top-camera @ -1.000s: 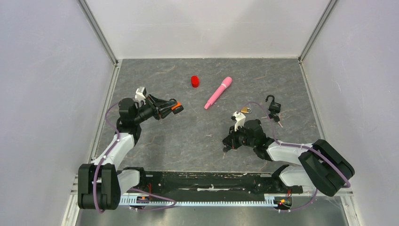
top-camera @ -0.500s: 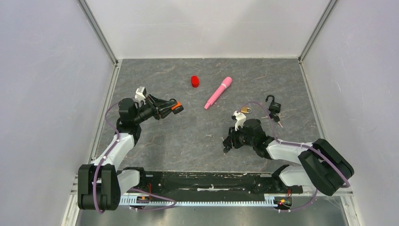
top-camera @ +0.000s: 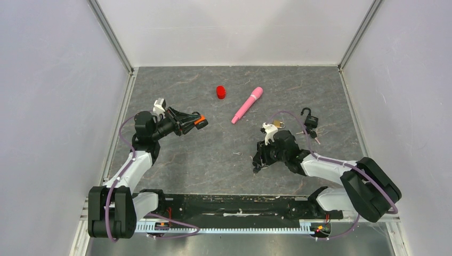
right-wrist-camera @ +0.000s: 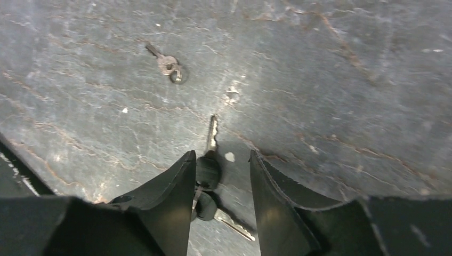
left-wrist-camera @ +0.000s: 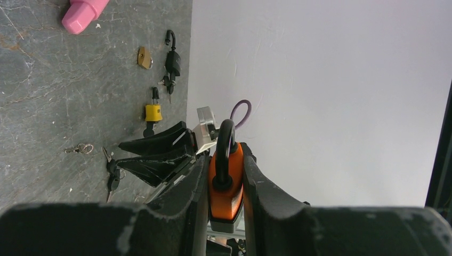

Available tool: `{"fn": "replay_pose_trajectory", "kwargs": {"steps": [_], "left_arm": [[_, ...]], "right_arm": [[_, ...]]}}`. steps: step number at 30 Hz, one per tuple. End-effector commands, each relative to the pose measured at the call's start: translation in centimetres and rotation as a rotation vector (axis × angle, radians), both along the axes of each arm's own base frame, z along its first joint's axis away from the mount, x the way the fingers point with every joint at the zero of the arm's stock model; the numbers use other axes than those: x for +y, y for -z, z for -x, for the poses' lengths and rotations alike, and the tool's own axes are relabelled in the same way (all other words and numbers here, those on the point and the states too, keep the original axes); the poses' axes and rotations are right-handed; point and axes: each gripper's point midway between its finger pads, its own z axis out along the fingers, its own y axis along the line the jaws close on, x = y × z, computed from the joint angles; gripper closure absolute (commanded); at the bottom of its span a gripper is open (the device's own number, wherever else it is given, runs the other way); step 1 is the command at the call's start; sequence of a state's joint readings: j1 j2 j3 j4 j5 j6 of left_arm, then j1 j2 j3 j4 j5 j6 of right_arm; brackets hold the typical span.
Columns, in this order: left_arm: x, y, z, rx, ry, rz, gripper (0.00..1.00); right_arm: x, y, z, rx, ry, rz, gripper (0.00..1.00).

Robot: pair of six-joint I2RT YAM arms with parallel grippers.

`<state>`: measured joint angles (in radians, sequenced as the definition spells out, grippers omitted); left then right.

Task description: Unlock with the key

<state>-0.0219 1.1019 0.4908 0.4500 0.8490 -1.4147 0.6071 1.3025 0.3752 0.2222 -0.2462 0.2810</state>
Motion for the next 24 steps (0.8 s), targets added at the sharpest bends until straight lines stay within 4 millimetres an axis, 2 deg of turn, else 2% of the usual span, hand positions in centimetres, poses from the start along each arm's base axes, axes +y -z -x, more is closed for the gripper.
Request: {"fn": "replay_pose_trajectory", "kwargs": {"steps": [1,5,12,21,24], "left_arm": [[-0.4,-1.7,0.7,-0.103,0.038,-0.015,0.98],[-0.4,-1.7,0.7,-0.105,0.039,-0.015,0.98],[-0.4,-1.8,0.8,-0.110,0.040,-0.014,0.98],[-0.5,-1.4,1.0,-0.105,0.044,-0.011,0.98],[-0.5,-1.5,1.0,-0.107,0.046,-0.007,0.98]], "right_arm": [[-1.2,-1.2,-1.3,-0.052,0.028,0.111,0.55],[-0.4,-1.7,-1.2,-0.056,0.006,0.156,0.52],[-0.5,-0.7,-0.5,-0.023,0.008,0.318,0.50],[0.5,0.6,0.7,0.035,-0.031,0.421,0.51],[0.3,1.2,1.2,0.061,-0.034,0.464,0.52]]}}
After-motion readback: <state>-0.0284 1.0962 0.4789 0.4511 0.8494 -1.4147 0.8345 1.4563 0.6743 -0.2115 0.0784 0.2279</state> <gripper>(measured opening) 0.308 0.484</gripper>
